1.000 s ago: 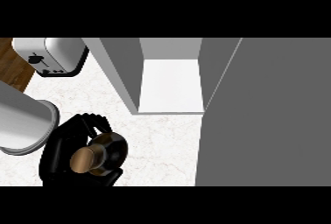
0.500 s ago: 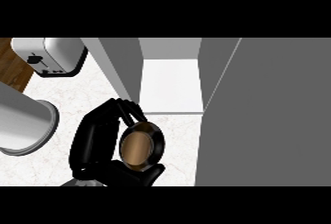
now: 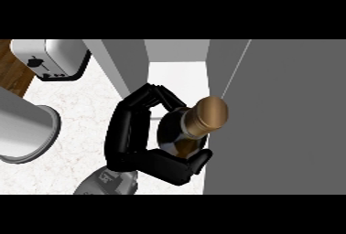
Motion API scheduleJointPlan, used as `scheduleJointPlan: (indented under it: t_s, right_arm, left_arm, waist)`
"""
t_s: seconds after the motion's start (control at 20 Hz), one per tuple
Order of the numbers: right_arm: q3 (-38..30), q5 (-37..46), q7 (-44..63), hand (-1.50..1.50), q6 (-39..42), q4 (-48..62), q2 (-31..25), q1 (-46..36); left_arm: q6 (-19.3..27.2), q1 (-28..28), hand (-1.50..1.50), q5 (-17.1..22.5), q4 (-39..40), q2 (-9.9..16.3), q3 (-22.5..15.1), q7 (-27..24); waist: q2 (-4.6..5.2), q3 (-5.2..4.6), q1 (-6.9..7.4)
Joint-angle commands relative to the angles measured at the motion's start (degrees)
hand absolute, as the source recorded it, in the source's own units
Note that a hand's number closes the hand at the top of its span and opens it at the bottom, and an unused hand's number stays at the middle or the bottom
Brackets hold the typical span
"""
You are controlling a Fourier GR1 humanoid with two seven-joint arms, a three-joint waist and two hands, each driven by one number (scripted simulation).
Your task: Pick up the wine, place it into the cabinet and close the cabinet
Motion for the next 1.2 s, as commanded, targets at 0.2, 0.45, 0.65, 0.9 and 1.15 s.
scheduleJointPlan:
  t_s: [0.2,0.45,0.65,0.9,1.15]
  right_arm:
    - [0.13,-6.35,4.27,-1.5,0.29,-9.69,-0.2,3.04]
    - [-1.19,-6.22,4.55,-1.5,0.23,-8.96,-0.15,2.0]
    - [-3.53,-7.86,0.87,-1.5,2.36,-8.03,-0.2,3.83]
    - [-4.87,-8.72,3.07,-1.5,1.67,-5.68,-1.37,0.25]
    - [-0.47,-4.24,-0.19,-1.5,1.78,-7.96,1.69,5.53]
  left_arm:
    - [8.12,-8.49,1.5,0.3,7.26,-0.02,-1.68,0.46]
    - [9.95,-11.42,1.5,1.17,12.41,-0.02,-2.69,-3.41]
    - [14.03,-10.35,1.5,3.52,14.56,-0.01,-4.59,-6.44]
    - [13.52,-11.07,1.5,10.2,17.63,-0.02,-2.9,-10.39]
    - [9.18,-11.72,1.5,14.69,22.85,-0.02,0.87,-16.13]
  waist:
    - [-0.02,-0.03,-0.16]
    - [0.0,-0.04,-0.24]
    - [0.04,-0.02,-0.5]
    - [0.12,-0.06,-0.28]
    - [0.14,-0.05,-0.34]
